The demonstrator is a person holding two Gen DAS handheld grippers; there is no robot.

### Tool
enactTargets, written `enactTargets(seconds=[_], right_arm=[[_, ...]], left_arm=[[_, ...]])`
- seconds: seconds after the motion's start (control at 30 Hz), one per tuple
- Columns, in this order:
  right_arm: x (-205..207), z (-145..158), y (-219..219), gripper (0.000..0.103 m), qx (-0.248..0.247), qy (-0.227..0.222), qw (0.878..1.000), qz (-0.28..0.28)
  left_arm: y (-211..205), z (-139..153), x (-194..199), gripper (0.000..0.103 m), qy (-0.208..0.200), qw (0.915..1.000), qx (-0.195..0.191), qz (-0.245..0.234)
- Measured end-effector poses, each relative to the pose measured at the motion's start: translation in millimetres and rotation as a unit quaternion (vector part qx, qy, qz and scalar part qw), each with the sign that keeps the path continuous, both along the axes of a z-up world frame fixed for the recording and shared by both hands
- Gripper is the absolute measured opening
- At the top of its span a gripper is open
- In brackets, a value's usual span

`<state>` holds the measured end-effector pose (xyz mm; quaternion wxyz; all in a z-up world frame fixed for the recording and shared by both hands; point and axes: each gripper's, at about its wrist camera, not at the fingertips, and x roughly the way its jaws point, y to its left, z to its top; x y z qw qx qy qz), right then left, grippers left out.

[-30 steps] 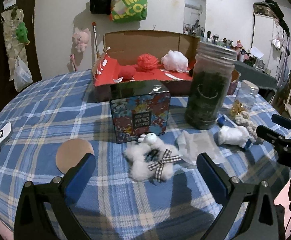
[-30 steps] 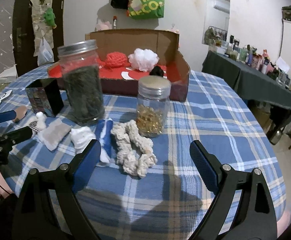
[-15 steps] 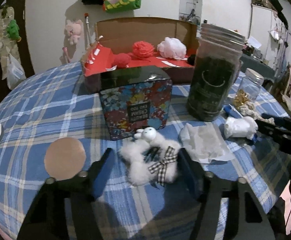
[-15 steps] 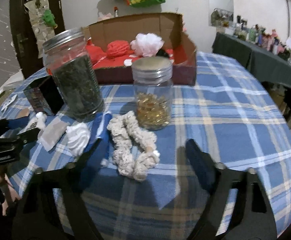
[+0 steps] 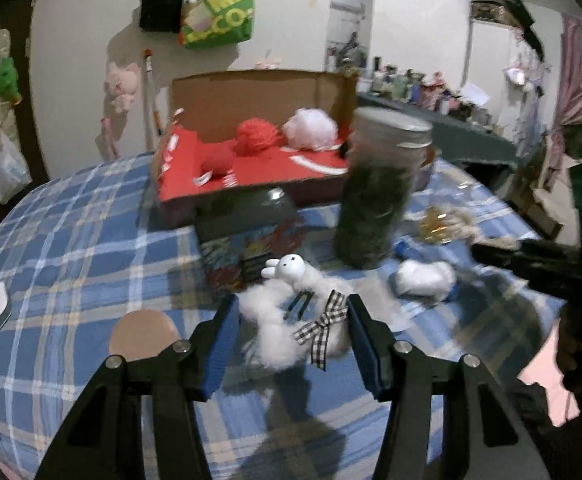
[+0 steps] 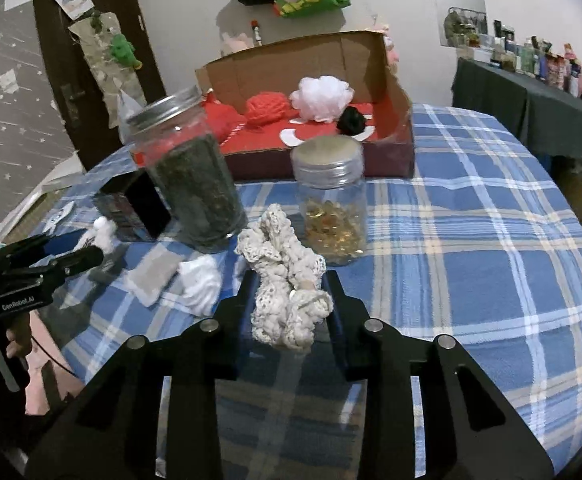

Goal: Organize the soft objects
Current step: 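Carry both scrunchies over the box and lower them onto its floor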

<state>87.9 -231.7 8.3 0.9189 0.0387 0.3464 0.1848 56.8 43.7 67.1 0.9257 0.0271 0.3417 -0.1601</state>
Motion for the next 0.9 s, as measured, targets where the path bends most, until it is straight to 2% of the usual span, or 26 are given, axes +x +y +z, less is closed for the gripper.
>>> enactTargets(seconds=[0.13, 0.27, 0.37, 0.9], right_arm=[[1.1, 2.1, 8.4, 0.031, 0.011, -0.003, 1.0, 0.025], [3.6, 3.8, 23.4, 0.031, -0.007, -0.008, 0.999, 0.046], [9.1, 3.7, 30.4, 0.031, -0.002, -0.003, 0.998, 0.063], [10.3, -1.4, 32.7, 0.031, -0.017, 0.004, 0.997, 0.071]], left_arm=[[-13.4, -0.2, 3.6, 0.056, 0.002, 0.9994, -0.003, -0.033], [-25.4, -5.9, 11.4, 0.056, 0.008, 0.9982, -0.006, -0.06], [-31.8, -7.5, 15.8, 0.056, 0.009, 0.9975, -0.008, -0.07], [-31.7, -8.2, 23.8, 0.056, 0.007, 0.9969, 0.003, -0.078]])
